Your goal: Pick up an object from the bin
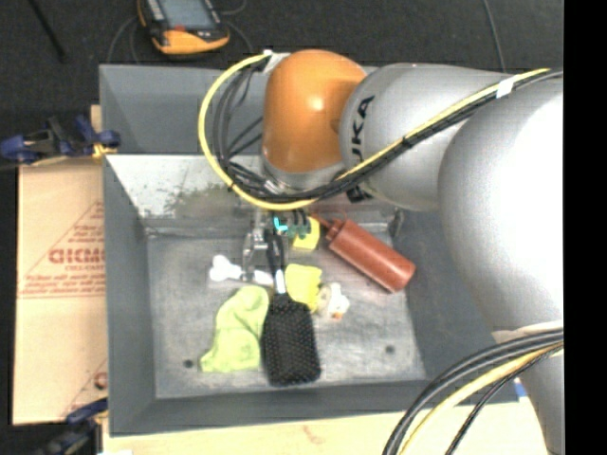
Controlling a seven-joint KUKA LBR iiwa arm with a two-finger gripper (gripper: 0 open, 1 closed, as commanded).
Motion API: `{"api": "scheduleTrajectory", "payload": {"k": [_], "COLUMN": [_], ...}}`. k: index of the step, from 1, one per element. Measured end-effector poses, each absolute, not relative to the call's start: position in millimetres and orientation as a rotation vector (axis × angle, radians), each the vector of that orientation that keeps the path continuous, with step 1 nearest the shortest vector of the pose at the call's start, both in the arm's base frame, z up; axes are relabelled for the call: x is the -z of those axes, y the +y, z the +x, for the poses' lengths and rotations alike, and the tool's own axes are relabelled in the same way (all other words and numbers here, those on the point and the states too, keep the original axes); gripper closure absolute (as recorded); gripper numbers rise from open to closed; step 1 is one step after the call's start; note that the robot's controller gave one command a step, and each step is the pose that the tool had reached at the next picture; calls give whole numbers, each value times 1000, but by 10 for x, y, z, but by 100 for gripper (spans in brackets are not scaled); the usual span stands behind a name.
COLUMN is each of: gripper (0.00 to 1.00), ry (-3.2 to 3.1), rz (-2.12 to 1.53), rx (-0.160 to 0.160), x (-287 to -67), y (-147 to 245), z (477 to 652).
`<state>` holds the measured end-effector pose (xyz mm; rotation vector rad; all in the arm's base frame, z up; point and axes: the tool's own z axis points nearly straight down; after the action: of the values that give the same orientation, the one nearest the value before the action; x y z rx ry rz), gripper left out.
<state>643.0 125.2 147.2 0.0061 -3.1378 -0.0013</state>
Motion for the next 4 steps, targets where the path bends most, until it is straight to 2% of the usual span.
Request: {"api": "scheduleTrajectory", "payload": {"k": [1,2,3,4], "gripper": [0,0,0,100], "ry": [-3146,-3135,-3107,-3092], "rz": [3,305,559,606], "rx": [3,1,1,1], "x": [-1519,-1385,-1047,-736], "y": [1249,1181,996,1369], "z": [6451,6277,5915,6548]}}
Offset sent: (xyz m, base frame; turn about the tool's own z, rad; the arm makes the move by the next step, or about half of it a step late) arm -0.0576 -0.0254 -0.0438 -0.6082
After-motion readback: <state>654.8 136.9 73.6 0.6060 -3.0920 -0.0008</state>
